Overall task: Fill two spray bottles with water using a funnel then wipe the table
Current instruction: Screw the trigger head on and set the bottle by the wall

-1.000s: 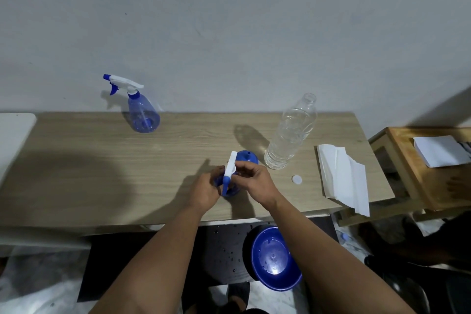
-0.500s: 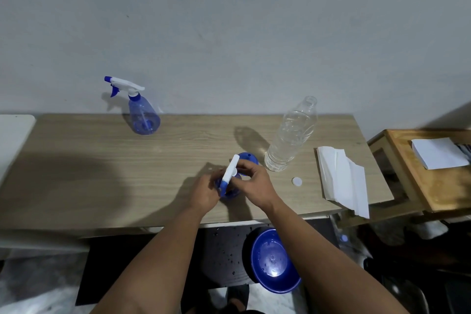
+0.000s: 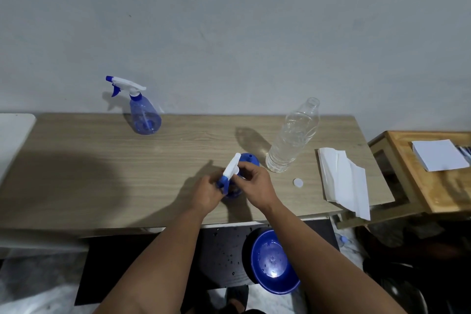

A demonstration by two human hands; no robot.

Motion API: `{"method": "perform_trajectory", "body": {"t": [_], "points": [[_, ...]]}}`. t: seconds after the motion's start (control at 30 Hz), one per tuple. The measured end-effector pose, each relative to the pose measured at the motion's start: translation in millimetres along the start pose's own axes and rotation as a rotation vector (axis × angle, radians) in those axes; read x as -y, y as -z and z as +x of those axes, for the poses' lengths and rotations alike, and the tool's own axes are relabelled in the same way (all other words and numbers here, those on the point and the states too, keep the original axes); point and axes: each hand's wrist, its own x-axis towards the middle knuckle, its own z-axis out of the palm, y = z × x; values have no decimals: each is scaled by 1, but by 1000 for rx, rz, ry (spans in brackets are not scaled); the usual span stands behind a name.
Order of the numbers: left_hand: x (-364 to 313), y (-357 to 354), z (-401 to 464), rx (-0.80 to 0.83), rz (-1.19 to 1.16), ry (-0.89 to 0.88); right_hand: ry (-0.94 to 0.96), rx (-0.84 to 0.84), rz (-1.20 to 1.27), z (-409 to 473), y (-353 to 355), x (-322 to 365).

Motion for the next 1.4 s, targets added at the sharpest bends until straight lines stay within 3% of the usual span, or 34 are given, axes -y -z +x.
{"method": "perform_trajectory", "body": {"t": [0.1, 0.3, 0.43, 0.63, 0.93, 1.17, 1.4], "points": [[9, -2, 5, 8, -7, -45, -8, 0, 3, -2, 3, -4], [14, -7, 8, 8, 1, 62, -13, -75, 69, -4, -6, 1], [12, -6, 7, 2, -13, 61, -23, -135, -29, -1, -10, 2], [18, -5, 11, 15, -26, 78, 84, -38, -5, -3, -4, -8], [28, -7, 14, 48, -185, 81, 37, -46, 158, -4, 2, -14], [18, -5, 9, 36, -214, 25, -33, -157, 50, -3, -12, -6], [18, -6, 9, 25, -198, 35, 83, -87, 18, -8, -7, -14]]}}
